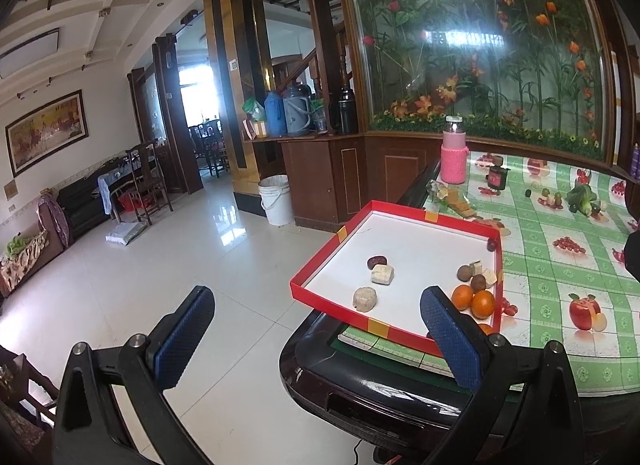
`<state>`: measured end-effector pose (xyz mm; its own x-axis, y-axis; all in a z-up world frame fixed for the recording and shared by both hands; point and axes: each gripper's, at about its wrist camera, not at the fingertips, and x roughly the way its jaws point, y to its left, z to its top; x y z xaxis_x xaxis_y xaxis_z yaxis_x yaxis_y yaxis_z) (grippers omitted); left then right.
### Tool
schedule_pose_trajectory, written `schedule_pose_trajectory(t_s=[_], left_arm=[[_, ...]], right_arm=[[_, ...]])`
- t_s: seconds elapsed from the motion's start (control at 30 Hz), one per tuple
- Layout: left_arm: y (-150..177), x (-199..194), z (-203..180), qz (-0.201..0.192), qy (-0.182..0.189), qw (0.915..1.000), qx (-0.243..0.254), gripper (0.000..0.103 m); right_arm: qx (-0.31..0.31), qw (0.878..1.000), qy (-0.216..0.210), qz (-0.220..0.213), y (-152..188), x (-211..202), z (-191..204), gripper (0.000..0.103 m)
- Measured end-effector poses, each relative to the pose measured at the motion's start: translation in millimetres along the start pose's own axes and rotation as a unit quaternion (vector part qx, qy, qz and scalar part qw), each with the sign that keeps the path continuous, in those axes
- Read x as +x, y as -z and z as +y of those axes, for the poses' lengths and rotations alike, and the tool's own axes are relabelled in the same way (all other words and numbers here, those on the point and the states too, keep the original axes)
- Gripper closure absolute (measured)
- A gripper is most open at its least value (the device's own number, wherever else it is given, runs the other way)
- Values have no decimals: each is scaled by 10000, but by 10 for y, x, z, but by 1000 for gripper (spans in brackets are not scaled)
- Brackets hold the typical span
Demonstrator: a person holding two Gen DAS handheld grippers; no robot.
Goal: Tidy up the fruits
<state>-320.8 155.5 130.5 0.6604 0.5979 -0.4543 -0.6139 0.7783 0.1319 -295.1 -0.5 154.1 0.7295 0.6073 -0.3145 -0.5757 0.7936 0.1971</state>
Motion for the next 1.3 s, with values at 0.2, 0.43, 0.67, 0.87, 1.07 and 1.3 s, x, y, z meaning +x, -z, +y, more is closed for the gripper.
schedule_pose_trajectory(t_s=[0.2, 0.43, 0.67, 0.87, 1.07, 1.3], left_arm=[[32, 193, -5, 259, -114, 9996, 24, 0], [93, 485, 15, 477, -162, 9987, 46, 0], [93, 780, -21, 542, -107, 9985, 61, 0], [143, 944, 14, 689, -2, 9976, 41, 0], [167, 976, 104, 667, 102, 9977, 51, 0], [203, 1082, 238, 729, 230, 9970, -90, 0]], right_arm=[[0, 9998, -48, 183, 13, 234, -12, 0], [58, 9989, -178, 419, 7, 610, -25, 0], [79, 9971, -60, 759, 168, 986, -137, 0], [177, 9951, 171, 954, 260, 1181, -235, 0], [142, 9941, 268, 1038, 269, 1336, -169, 0], [-88, 9935, 279, 1101, 305, 1442, 24, 0]])
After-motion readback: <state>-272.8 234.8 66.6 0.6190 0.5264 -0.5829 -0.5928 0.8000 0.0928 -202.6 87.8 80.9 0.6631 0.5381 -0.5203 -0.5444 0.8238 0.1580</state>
